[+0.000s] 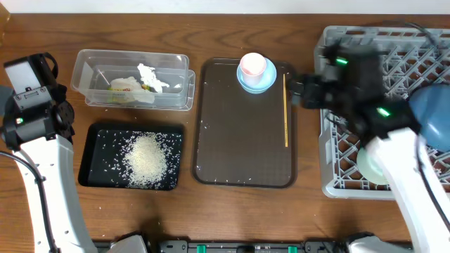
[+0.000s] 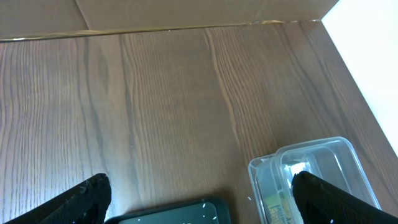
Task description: Sort waste into correct bins and load items into the dishwasher rack
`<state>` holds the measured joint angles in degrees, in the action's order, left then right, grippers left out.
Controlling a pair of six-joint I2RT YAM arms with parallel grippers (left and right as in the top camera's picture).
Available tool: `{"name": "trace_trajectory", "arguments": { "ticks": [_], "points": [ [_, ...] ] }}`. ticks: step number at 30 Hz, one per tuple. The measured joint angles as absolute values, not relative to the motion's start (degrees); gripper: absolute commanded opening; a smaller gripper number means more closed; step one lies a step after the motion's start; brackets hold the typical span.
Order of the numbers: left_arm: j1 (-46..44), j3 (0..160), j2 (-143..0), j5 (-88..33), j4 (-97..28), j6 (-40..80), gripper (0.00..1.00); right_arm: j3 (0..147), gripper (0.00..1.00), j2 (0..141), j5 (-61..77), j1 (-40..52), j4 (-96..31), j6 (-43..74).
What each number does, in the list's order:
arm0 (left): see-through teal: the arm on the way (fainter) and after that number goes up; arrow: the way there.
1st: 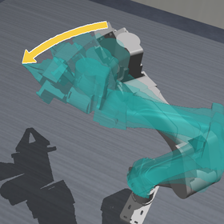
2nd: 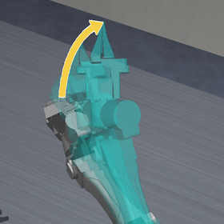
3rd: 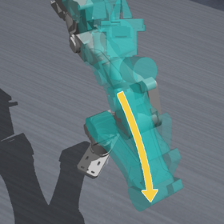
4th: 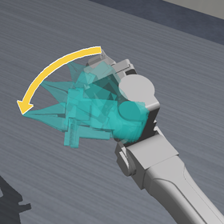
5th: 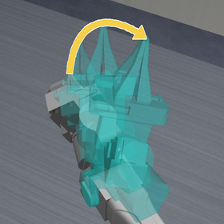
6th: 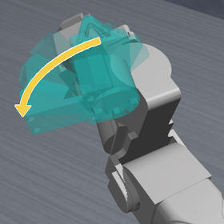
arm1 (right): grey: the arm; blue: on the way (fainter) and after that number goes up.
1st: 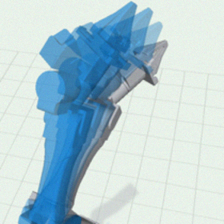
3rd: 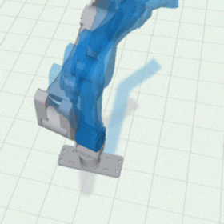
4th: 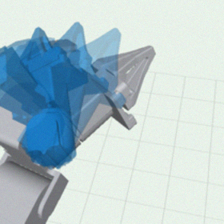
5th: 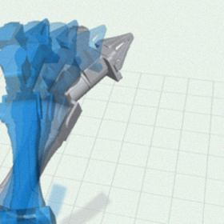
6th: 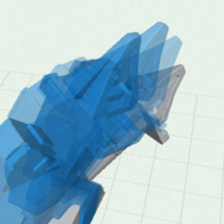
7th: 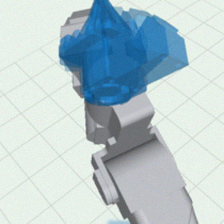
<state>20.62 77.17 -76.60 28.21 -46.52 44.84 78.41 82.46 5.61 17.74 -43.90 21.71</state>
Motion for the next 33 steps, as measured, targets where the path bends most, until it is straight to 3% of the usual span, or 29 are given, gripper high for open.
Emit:
{"name": "trace_trajectory", "arguments": {
  "ticks": [9,15,27,28,33],
  "points": [
    [20.6,77.2,-76.6,28.2,-46.5,44.8,0.95,90.4,0.80,105.2,-7.2,23.1,-47.8,20.7],
    [20.6,77.2,-76.6,28.2,-46.5,44.8,0.95,90.4,0.61,117.1,-8.2,23.1,-48.6,22.5],
    [20.6,77.2,-76.6,28.2,-46.5,44.8,0.95,90.5,0.62,124.2,-6.0,23.1,-48.8,23.0],
    [20.6,77.2,-76.6,28.2,-46.5,44.8,0.95,90.5,0.60,124.2,-6.0,23.1,-48.8,23.0],
    [20.6,77.2,-76.6,28.2,-46.5,44.8,0.95,90.4,0.32,124.2,-5.8,23.1,-49.0,23.3]
  ]
}}
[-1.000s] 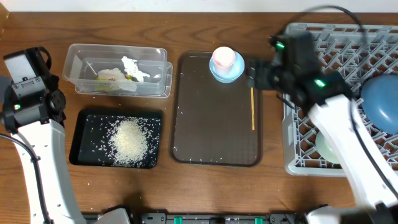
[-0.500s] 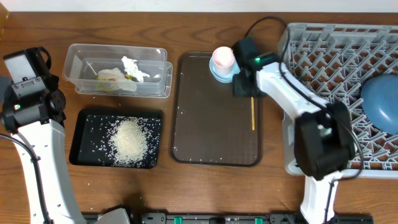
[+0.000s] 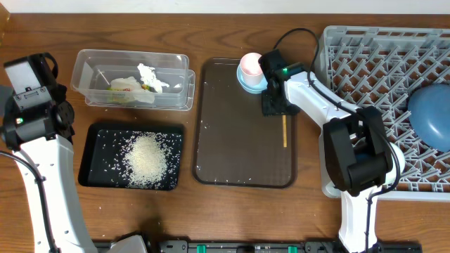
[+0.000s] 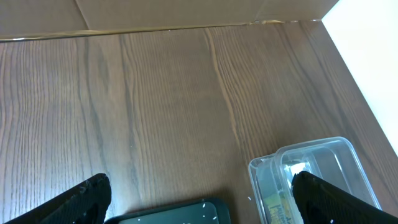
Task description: Sort waste into correct bins and load items into the dishwasher rack
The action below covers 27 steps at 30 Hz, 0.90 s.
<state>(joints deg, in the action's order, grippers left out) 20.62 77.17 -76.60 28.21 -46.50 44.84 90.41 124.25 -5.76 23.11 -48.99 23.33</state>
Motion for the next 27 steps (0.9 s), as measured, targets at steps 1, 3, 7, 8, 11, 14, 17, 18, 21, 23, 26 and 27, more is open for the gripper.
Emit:
{"name": "trace_trajectory", "arguments": {
  "ticks": [1,3,7,8,11,14,17,18,21,23,26,27],
  "points": [
    [20.6,77.2,-76.6,28.2,-46.5,44.8,0.95,90.3,0.29,124.2,-5.7,23.1,-49.0,23.3],
    [20.6,77.2,-76.6,28.2,-46.5,44.8,0.95,90.2,0.22,124.2,-5.5,23.1,-49.0,23.3],
    [20.6,77.2,-76.6,28.2,-46.5,44.8,0.95,90.1,0.01,124.2,-5.7,23.1,-49.5,23.2],
    [20.6,77.2,-76.6,28.2,-46.5,44.8,0.95,90.0,0.01,124.2,-5.8,23.1,-49.6,23.3],
    [20.6,77.2,-76.6,28.2,-46.5,44.8,0.95,90.0,0.01,124.2,-5.3,22.7,-49.9,23.5],
    [20.6,77.2,-76.6,28.2,-46.5,44.8,0.95,90.0,0.01,123.9,-3.3,21.9,-50.4,23.5],
    [20.6,77.2,-76.6,28.2,-46.5,44.8,0.95,89.9,0.01,123.1,-1.6,20.4,-52.6,23.5],
    [20.6,77.2,-76.6,28.2,-46.5,44.8,0.95,89.4,0.01,122.5,-1.0,19.6,-53.3,23.5],
    [20.6,77.2,-76.6,28.2,-46.5,44.8,0.95,88.7,0.01,118.2,0.2,15.4,-54.0,22.7],
    [20.6,77.2,-76.6,28.2,-46.5,44.8,0.95,88.6,0.01,112.6,1.2,11.4,-53.7,21.4],
    [20.6,77.2,-76.6,28.2,-46.5,44.8,0.95,88.7,0.01,102.9,3.4,5.5,-52.6,18.8],
    [20.6,77.2,-76.6,28.2,-46.5,44.8,0.95,88.8,0.01,99.9,4.0,3.7,-52.3,18.0]
  ]
}}
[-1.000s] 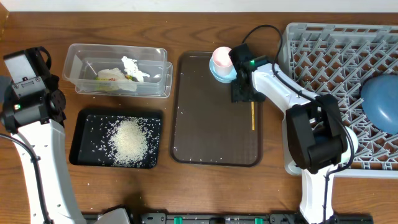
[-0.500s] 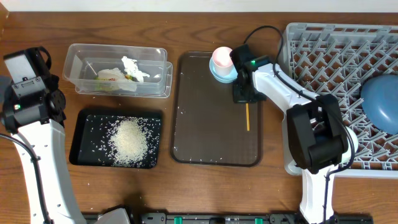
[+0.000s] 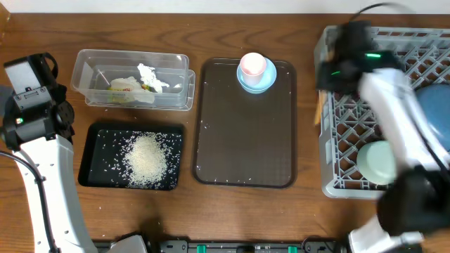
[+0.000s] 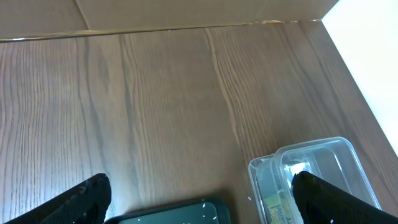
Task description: Sort waste into correct bins and load items into the dishwasher rack
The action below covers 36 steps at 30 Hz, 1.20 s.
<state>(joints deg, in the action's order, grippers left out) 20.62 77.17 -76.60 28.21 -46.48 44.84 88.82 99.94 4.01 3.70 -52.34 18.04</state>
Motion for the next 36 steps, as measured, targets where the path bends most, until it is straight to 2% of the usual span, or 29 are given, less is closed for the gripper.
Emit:
{"name": "trace_trajectory", "arguments": {
  "ticks": [7,19,24,25,26,27,36],
  "points": [
    [20.6,77.2,-76.6,28.2,-46.5,44.8,0.95,89.3,0.01,87.8,6.6,-3.4,-50.9,11.1],
    [20.6,77.2,-76.6,28.2,-46.5,44.8,0.95,89.3,0.03,98.3,7.1,-4.0,-49.8,3.8],
    [20.6,77.2,-76.6,28.2,-46.5,44.8,0.95,89.3,0.18,103.9,7.2,-3.9,-49.8,3.2],
    [20.6,77.2,-76.6,28.2,-46.5,44.8,0.95,89.3,0.26,104.6,7.3,-3.9,-49.8,3.0],
    [20.6,77.2,-76.6,28.2,-46.5,44.8,0.95,89.2,0.43,105.1,7.4,-3.9,-49.8,3.0],
    [20.6,77.2,-76.6,28.2,-46.5,44.8,0.95,89.2,0.47,105.3,7.4,-3.9,-49.8,2.9],
    [20.6,77.2,-76.6,28.2,-46.5,44.8,0.95,89.2,0.48,105.2,8.6,-3.0,-50.1,2.8]
  ]
}}
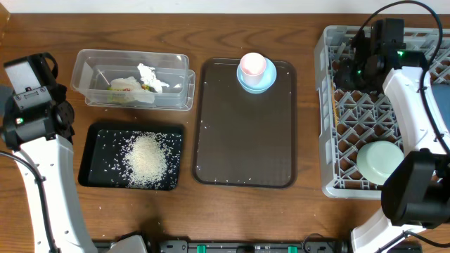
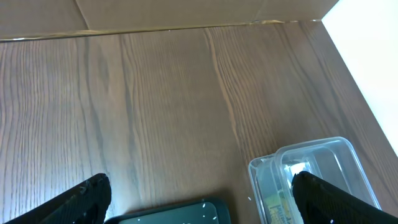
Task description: Sort waste into correct bins and load items into the dishwasher rack
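Observation:
A pink cup [image 1: 252, 65] stands on a small blue dish [image 1: 257, 80] at the far end of the brown tray [image 1: 242, 133]. My right gripper [image 1: 347, 73] hovers over the far left part of the grey dishwasher rack [image 1: 330, 176]; its jaws are too dark to read, and no chopstick shows on the tray. A pale green bowl [image 1: 380, 161] sits in the rack's near part. At the table's far left my left gripper [image 2: 199, 200] is open, its black fingers [image 2: 87, 198] wide apart over bare wood, holding nothing.
A clear plastic container [image 1: 133, 81] with crumpled waste stands left of the tray; its corner [image 2: 311, 171] shows in the left wrist view. In front of it lies a black tray [image 1: 95, 165] with a heap of rice. A cardboard wall lines the far edge.
The right arm was a blur at the rack's far left corner; now it is still, with the gripper over the rack's far left cells. The left arm has not moved.
A wooden chopstick lay along the tray's right side while the right arm was by the rack. Then the right gripper was down on the chopstick's far end. After that the chopstick was gone from the tray and the arm was at the rack, where it now hovers.

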`<state>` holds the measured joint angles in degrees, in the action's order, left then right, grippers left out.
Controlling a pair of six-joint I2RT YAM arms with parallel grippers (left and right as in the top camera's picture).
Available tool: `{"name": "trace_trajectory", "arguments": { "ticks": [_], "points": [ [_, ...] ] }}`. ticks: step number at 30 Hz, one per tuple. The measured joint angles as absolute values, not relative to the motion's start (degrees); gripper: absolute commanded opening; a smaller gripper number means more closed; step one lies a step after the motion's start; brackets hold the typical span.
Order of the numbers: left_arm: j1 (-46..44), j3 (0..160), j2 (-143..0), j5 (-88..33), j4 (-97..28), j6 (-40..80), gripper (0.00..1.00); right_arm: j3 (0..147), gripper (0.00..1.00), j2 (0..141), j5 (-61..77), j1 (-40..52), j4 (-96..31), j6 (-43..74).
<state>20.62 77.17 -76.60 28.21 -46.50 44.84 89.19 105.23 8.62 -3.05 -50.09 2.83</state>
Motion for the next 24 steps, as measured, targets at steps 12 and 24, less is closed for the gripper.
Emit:
{"name": "trace_trajectory", "arguments": {
  "ticks": [12,24],
  "points": [
    [20.6,77.2,-76.6,28.2,-46.5,44.8,0.95,89.2,0.56,103.5,12.2,9.3,-40.0,7.5],
    [20.6,77.2,-76.6,28.2,-46.5,44.8,0.95,89.2,0.68,107.3,1.6,26.4,-22.4,9.8]
  ]
}}
